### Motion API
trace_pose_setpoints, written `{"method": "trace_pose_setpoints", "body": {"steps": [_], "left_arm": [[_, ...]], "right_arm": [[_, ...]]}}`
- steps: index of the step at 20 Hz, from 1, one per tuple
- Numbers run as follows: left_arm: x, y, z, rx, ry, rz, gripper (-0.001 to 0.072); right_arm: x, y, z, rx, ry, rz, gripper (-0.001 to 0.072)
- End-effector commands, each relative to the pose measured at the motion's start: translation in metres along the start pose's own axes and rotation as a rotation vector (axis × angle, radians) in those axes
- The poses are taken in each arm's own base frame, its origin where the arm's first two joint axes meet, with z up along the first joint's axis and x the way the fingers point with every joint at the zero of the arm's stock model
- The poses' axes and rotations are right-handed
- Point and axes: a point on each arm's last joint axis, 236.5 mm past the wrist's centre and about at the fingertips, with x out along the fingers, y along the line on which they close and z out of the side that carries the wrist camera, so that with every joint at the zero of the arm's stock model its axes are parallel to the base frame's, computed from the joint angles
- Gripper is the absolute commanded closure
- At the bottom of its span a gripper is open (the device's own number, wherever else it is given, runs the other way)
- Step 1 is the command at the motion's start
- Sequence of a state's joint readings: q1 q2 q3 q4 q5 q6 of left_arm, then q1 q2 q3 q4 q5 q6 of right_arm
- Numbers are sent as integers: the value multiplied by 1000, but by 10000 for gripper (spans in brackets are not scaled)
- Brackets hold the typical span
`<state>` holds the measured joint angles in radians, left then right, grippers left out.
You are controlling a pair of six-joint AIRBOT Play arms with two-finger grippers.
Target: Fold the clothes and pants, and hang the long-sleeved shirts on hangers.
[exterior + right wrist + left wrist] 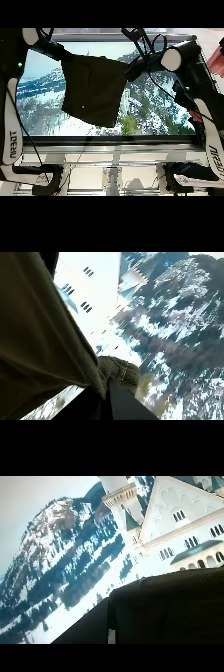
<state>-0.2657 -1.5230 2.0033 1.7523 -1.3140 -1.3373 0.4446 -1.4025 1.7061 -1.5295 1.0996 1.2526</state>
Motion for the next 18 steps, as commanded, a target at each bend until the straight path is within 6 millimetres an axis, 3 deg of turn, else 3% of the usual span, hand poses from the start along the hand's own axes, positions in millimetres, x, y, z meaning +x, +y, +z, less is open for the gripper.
{"method": "trace_pose_setpoints", "body": {"steps": [1, 3, 5, 9, 12, 15, 18], "left_arm": [[39, 30, 20, 41, -89, 76, 683], [58, 26, 21, 90, -88, 71, 683], [82, 11, 6, 110, -24, 24, 683], [120, -10, -37, 163, 117, -38, 683], [128, -25, -88, 234, 287, -108, 683], [125, -33, -124, 247, 396, -151, 683], [110, -32, -149, 254, 470, -168, 683]], "right_arm": [[35, -44, 7, 92, -75, -65, 701], [58, -35, 6, 141, -85, 13, 701], [81, -16, -2, 140, -61, 93, 700], [109, 10, -47, 128, 114, 194, 700], [101, 31, -83, 107, 268, 279, 700], [74, 65, -116, 117, 441, 433, 700], [56, 102, -115, 150, 472, 591, 700]]}}
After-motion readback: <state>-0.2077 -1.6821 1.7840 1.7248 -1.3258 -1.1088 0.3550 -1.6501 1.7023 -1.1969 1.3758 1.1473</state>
